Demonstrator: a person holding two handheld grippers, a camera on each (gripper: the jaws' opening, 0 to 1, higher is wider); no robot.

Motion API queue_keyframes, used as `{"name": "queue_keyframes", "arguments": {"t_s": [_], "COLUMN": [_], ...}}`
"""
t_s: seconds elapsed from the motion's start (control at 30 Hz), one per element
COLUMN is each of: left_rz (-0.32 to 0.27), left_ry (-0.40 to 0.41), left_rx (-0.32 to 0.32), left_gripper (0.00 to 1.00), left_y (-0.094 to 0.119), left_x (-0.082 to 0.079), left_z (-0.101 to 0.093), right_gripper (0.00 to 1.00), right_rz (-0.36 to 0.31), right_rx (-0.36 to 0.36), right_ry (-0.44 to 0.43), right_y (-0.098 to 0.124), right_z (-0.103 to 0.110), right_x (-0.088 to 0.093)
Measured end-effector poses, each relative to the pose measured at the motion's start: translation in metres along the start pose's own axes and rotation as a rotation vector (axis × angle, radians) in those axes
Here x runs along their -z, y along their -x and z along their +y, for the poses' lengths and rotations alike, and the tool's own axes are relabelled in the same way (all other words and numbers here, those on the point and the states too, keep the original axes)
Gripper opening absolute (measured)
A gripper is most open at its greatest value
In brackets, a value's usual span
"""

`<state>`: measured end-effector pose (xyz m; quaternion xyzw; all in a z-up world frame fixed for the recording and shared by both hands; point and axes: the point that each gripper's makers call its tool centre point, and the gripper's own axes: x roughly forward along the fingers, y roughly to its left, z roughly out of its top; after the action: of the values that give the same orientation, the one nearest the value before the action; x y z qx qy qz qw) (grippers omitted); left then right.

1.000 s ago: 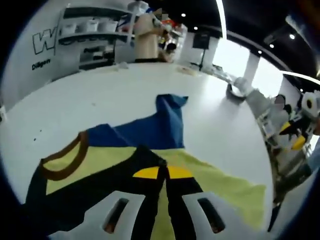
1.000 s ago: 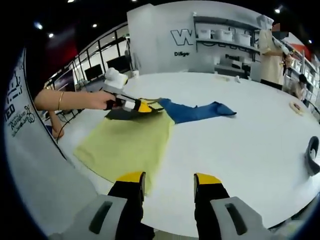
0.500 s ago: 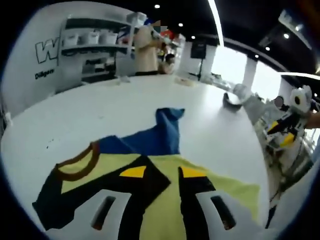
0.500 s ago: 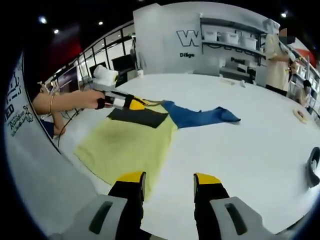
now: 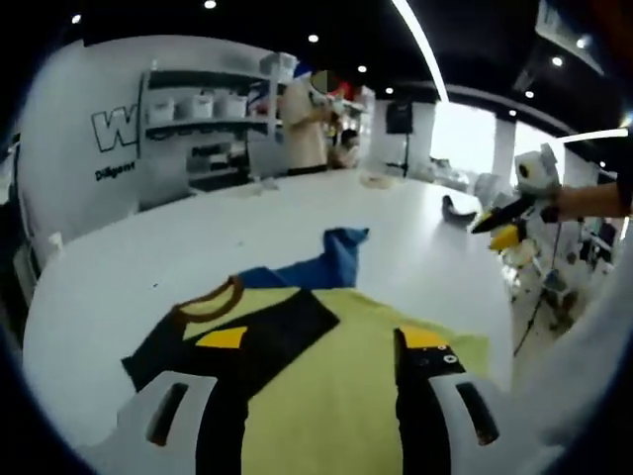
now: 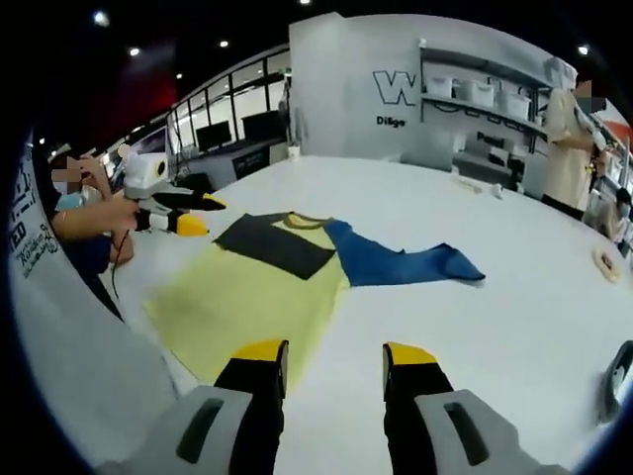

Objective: Fold the garment on the visible template until the final outline fits inside the template.

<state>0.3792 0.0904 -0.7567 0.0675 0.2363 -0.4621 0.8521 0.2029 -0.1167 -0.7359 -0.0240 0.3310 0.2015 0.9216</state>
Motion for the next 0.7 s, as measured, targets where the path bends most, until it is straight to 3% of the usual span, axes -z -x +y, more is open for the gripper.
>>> {"name": "queue_keyframes", "arguments": {"t_s": [0.1, 0.3, 0.4, 0.53, 0.63, 0.7], "left_rz": [0.003, -0.054, -0.061, -0.066, -0.040, -0.079], "left_ry": [-0.037, 0.004, 0.063, 0.096, 0.124, 0.204], "left_rx": [-0.018, -0.088, -0.145, -0.202, -0.220, -0.279], "left_gripper": [0.60, 0.61, 0.68, 0.86, 0.85, 0.86], "left_y": [0.023, 0.084, 0.122, 0.151, 0.171, 0.187], "left_x": [0.003, 0.014, 0.028, 0.044, 0.060, 0.067], "left_z": [-0.006, -0.005, -0.007, 0.001, -0.001, 0.006], "right_gripper": [0.33, 0.33, 0.33, 0.34, 0.34, 0.34], "right_rz": [-0.003, -0.028, -0.030, -0.028, -0.020, -0.003], "right_rx": [-0.012, -0.032, -0.048, -0.054, -0.050, -0.051], "right_ry": [0.025, 0.064, 0.083, 0.095, 0.094, 0.097], "right_y": [-0.004, -0.015, -0.024, -0.031, -0.039, -0.044], "right_z": [-0.003, -0.014, -0.015, -0.016, -0.020, -0.017], "right_x": [-0.007, -0.030, -0.039, -0.046, -0.052, -0.054]}}
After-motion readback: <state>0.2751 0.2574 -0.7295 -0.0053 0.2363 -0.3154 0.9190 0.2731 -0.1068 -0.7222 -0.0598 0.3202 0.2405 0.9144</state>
